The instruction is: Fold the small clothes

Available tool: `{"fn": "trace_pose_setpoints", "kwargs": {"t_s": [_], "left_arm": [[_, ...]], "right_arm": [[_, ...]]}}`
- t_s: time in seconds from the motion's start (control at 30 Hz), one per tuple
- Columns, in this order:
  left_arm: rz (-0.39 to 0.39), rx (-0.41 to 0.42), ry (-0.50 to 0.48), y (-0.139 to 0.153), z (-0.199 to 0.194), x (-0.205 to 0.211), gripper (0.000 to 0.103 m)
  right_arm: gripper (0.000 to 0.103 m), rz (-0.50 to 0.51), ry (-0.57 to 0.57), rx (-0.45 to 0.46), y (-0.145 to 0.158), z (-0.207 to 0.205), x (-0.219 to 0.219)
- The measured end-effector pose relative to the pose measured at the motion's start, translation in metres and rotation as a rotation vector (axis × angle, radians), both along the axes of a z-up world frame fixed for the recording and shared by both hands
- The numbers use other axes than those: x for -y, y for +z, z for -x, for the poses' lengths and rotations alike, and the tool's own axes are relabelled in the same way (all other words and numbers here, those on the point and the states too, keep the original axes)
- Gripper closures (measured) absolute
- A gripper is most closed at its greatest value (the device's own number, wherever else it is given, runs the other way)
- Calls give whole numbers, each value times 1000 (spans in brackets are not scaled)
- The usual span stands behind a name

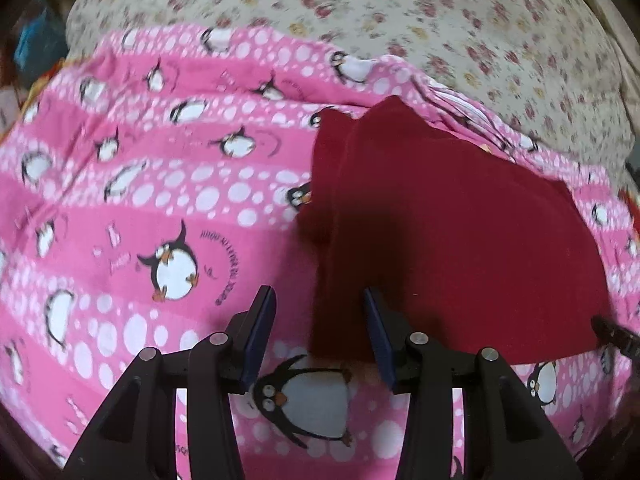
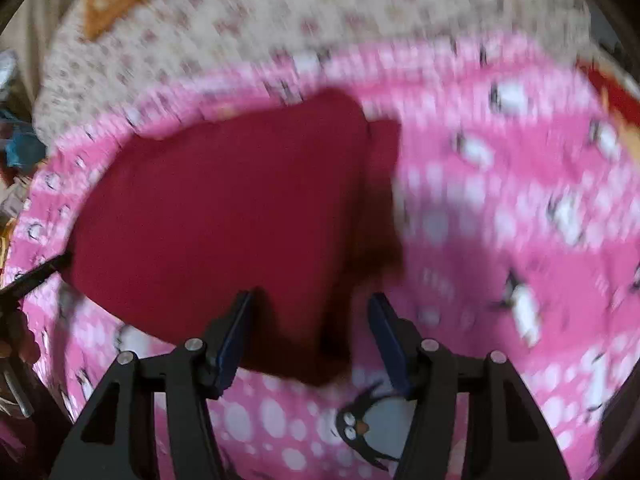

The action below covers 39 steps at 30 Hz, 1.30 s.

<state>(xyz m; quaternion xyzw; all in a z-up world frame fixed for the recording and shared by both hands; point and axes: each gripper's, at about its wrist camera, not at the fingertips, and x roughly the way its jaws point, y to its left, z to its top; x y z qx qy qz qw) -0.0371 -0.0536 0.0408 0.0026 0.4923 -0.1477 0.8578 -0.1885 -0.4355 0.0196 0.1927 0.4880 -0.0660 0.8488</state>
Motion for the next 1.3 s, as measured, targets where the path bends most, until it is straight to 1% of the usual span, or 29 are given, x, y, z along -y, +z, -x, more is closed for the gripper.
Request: {"fn": "trace_pose_setpoints", "kwargs": {"t_s": [0.1, 0.13, 0.17, 0.23, 0.3, 0.37, 0.43, 0.47, 0.57, 0.67, 0.7, 0.77, 0.9, 1.0, 1.1, 1.2, 1.3], "left_arm": [[100, -39, 21, -7, -6, -16, 76], [117, -44, 21, -7, -7, -18, 76], [121, -41, 20, -6, -7, -19, 76], [120, -31, 20, -5, -7, -19, 76], [117, -27, 20, -6, -7, -17, 76], [101, -21, 17, -7, -6, -13, 76], [80, -9, 9, -7, -5, -10, 76], [72, -3, 4, -8, -5, -9, 76], [60, 3, -3, -9, -5, -7, 76], [58, 3, -2, -9, -5, -7, 76], [58, 2, -2, -9, -5, -7, 75], [54, 0, -2, -9, -6, -7, 75], [44, -1, -5, -10, -8, -5, 74], [37, -1, -11, -10, -10, -4, 74], [45, -8, -12, -11, -12, -4, 73], [52, -13, -9, -12, -13, -5, 73], [62, -11, -1, -11, -12, -6, 73]], "right_arm": [[41, 22, 4, 6, 12, 3, -4], [41, 38, 6, 15, 16, 4, -6], [41, 66, 11, 33, 24, 5, -10], [41, 87, 20, 61, 36, 5, -17], [41, 66, 29, 91, 46, 2, -23], [41, 14, 59, 111, 51, -10, -34], [41, -36, 116, 106, 49, -29, -53], [41, -34, 141, 103, 48, -39, -64], [41, 11, 229, 103, 37, -71, -102], [41, 5, 283, 96, 25, -106, -133], [42, 10, 295, 98, 23, -117, -141], [47, 31, 316, 105, 18, -137, -159], [48, 52, 347, 110, 14, -173, -185], [48, 88, 362, 88, 8, -200, -198], [48, 77, 343, 91, 5, -213, -200], [47, 43, 327, 101, 2, -212, -193], [48, 34, 329, 107, 1, -202, -185]]}}
